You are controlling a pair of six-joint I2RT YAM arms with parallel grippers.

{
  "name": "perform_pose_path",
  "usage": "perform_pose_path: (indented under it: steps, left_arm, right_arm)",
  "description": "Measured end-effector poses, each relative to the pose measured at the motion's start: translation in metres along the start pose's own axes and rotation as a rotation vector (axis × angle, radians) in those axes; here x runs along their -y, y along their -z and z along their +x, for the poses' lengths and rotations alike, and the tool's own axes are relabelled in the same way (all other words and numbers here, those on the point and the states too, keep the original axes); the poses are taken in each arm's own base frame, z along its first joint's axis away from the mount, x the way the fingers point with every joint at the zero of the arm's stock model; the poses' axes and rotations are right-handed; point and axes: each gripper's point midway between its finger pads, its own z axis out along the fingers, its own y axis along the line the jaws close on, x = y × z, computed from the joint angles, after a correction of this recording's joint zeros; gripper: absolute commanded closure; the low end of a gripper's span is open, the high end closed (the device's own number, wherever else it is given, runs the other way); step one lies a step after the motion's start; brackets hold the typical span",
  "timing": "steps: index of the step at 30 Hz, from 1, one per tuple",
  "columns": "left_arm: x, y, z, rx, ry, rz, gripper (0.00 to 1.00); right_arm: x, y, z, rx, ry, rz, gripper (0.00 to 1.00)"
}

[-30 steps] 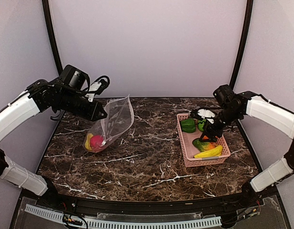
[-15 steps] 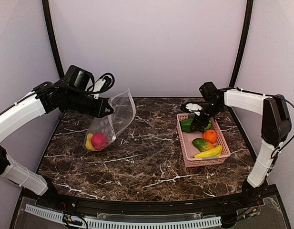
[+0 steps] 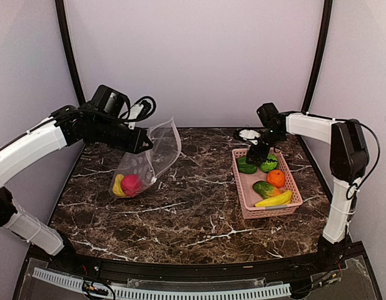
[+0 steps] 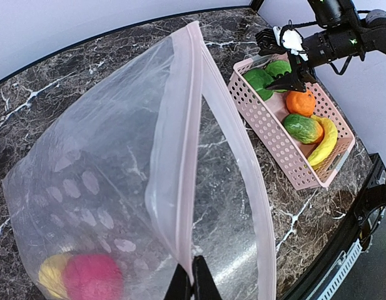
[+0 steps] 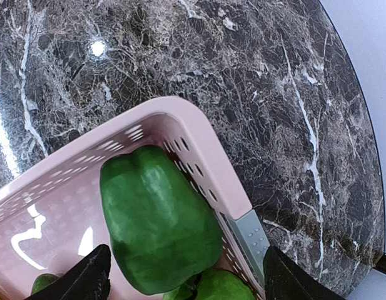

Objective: Place the food in the zip-top bag and seal the zipper
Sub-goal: Adjust the fake vegetable in the bin.

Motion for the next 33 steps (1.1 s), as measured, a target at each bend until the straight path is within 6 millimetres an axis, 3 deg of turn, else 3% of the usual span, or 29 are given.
perform_pose_path:
  steps: [17,22,25,31,33]
  left_arm:
    - [-0.001,-0.004,0.002,-0.01,-0.001,-0.001,0.99]
    - [-0.001,-0.003,0.002,-0.01,-0.002,-0.001,0.99]
    - [-0.001,-0.003,0.001,-0.008,-0.002,-0.001,0.99]
    - [-0.001,-0.003,0.005,-0.014,-0.003,-0.003,0.99]
    - [-0.002,-0.004,0.006,-0.019,-0.006,-0.004,0.99]
  right_arm:
    - [0.004,-0.009,-0.007,0.023,-0.002,-0.013,0.18]
    - [0.002,-0.006,-0.008,0.026,-0.02,-0.019,0.13]
    - [-0.004,0.005,-0.008,0.035,-0.039,-0.039,0.11]
    - [-0.012,0.053,-0.028,0.129,-0.026,-0.049,0.15]
    - [-0.014,0.056,-0.03,0.136,-0.021,-0.054,0.15]
